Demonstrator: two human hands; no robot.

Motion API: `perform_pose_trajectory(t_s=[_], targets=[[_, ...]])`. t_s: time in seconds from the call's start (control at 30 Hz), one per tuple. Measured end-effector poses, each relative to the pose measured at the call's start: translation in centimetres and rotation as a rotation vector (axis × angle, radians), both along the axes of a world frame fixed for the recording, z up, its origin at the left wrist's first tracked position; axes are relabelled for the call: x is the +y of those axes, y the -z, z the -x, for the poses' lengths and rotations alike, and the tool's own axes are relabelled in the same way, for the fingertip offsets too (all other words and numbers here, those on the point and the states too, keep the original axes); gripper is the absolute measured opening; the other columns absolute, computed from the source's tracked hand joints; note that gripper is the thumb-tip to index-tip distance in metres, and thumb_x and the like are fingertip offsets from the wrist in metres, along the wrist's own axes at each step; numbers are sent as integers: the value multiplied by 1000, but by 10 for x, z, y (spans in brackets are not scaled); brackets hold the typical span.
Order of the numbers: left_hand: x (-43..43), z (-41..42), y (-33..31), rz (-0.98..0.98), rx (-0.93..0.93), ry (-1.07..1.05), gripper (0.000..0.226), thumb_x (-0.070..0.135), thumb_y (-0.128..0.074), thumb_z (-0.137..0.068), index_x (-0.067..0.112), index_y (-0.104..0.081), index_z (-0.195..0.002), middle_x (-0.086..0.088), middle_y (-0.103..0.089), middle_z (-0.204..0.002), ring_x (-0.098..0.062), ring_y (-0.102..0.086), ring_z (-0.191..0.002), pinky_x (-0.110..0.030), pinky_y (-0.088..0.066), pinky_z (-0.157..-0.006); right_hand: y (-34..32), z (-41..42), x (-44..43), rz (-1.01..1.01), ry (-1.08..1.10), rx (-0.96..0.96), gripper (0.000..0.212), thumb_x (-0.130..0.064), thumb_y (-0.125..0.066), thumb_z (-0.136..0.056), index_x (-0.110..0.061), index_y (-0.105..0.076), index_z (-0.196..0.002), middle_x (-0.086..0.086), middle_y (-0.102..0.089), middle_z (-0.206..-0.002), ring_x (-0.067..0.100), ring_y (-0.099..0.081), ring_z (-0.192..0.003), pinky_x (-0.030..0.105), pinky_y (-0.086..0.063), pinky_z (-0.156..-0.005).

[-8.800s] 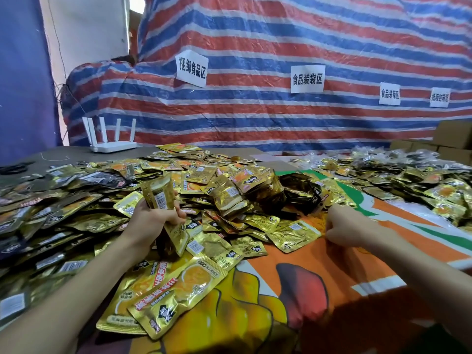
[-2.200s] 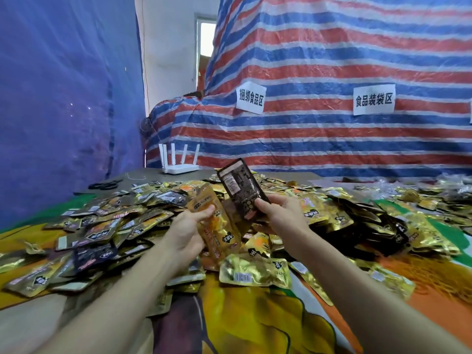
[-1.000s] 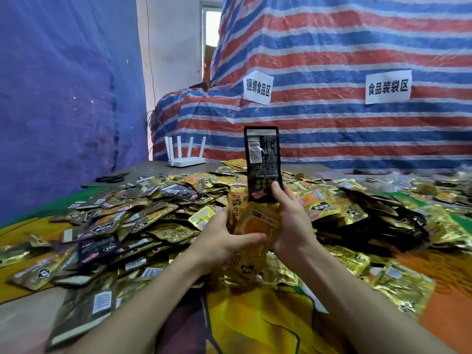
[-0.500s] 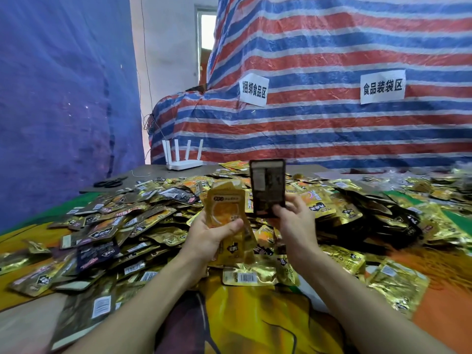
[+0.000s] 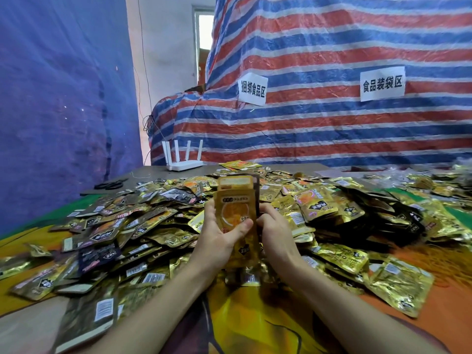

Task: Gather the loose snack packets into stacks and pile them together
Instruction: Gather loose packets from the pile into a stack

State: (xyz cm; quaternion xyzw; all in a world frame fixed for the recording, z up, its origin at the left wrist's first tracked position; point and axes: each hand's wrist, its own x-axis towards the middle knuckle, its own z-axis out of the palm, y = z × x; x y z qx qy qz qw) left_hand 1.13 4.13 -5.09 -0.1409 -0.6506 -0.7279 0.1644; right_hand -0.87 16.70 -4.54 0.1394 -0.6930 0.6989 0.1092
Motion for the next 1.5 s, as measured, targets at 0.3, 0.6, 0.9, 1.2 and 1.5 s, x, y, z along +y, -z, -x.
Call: perform_pose_trajectory(t_s=[0.3, 0.6, 0.9, 1.2, 1.5], targets=[[8, -6, 3, -32, -97, 230, 55, 12, -61, -65, 22, -54, -120, -4, -74, -99, -18, -72, -91, -26, -57, -68, 6, -7, -10, 126, 64, 27, 72, -70, -21, -90, -26, -79, -90, 4, -78, -94, 27, -72, -96, 53, -54, -95], [6, -4, 2, 96, 79, 65, 63, -3, -90, -59, 6, -62, -115, -6, -77, -98, -18, -74, -91, -24, -56, -75, 1, -12, -10, 223, 30, 159, 60, -55, -41, -93, -6, -75, -90, 15, -76, -88, 37, -73, -87, 55, -58, -85], [5, -13, 3, 178, 21, 208, 22, 7, -71, -67, 11, -75, -88, -15, -73, -82, -26, -71, -74, -33, -59, -66, 0, -10, -5, 335, -228, -108, 53, -35, -41, -101, -18, -77, -66, 3, -72, -71, 13, -69, -63, 19, -53, -54], [10, -15, 5, 158, 12, 161, 50, 6, -76, -68, -4, -60, -114, -8, -71, -87, -20, -70, -82, -29, -55, -72, -29, -26, 31, -139, 204, 210, 8, -17, -61, -94, -18, -58, -87, 3, -64, -89, 13, -59, -81, 23, -45, -70], [5, -16, 4, 250, -14, 203, 34, 8, -75, -59, 2, -67, -91, -14, -67, -87, -33, -67, -86, -48, -55, -85, -63, -46, 166, -1133, 511, -103, 11, -13, -61, -79, -16, -70, -75, 3, -70, -76, 21, -66, -72, 34, -56, -65]])
